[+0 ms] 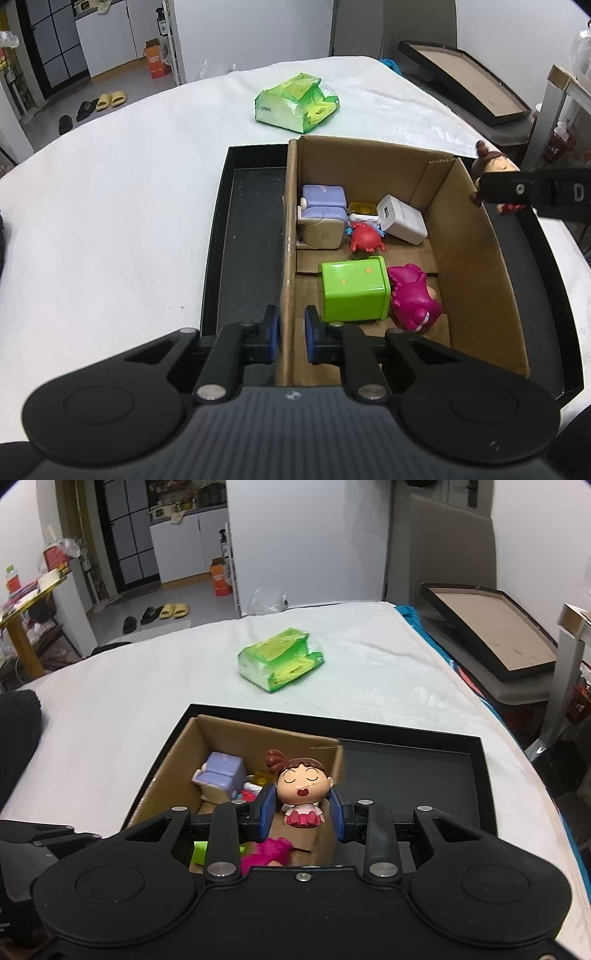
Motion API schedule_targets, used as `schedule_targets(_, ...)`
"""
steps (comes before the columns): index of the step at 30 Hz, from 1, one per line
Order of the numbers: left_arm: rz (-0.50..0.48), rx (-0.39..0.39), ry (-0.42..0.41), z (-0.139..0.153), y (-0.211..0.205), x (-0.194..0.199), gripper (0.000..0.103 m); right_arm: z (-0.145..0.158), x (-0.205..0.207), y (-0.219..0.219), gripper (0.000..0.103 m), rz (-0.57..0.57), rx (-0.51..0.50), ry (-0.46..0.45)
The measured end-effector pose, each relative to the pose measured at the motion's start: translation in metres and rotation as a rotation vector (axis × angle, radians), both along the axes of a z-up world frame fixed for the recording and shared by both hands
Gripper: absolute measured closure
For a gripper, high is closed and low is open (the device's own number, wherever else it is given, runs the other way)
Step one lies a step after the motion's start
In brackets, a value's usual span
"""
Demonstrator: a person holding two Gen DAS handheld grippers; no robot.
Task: Organize rigid objects
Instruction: 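Carry the girl figurine into the cardboard box and release it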
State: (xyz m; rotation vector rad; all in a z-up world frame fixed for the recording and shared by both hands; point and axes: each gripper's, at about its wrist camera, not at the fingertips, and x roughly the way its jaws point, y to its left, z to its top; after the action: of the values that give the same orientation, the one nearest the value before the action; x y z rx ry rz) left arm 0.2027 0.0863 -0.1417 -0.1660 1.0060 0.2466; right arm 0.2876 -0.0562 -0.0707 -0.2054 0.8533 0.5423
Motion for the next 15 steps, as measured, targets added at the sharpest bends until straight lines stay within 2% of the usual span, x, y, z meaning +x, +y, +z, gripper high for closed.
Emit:
schedule_targets(8, -0.007, -0.037, -0.016, 0.000, 0.007, -0.003, 0.091, 0.000, -0.005, 0.016, 0.071, -0.001, -0.034, -0.009)
schedule_targets(15, -0.011, -0.050, -0.019, 0.000, 0.009, -0.006, 0.091, 0.003, -0.012, 0.014, 0.056, -0.036, -0.041, -0.035)
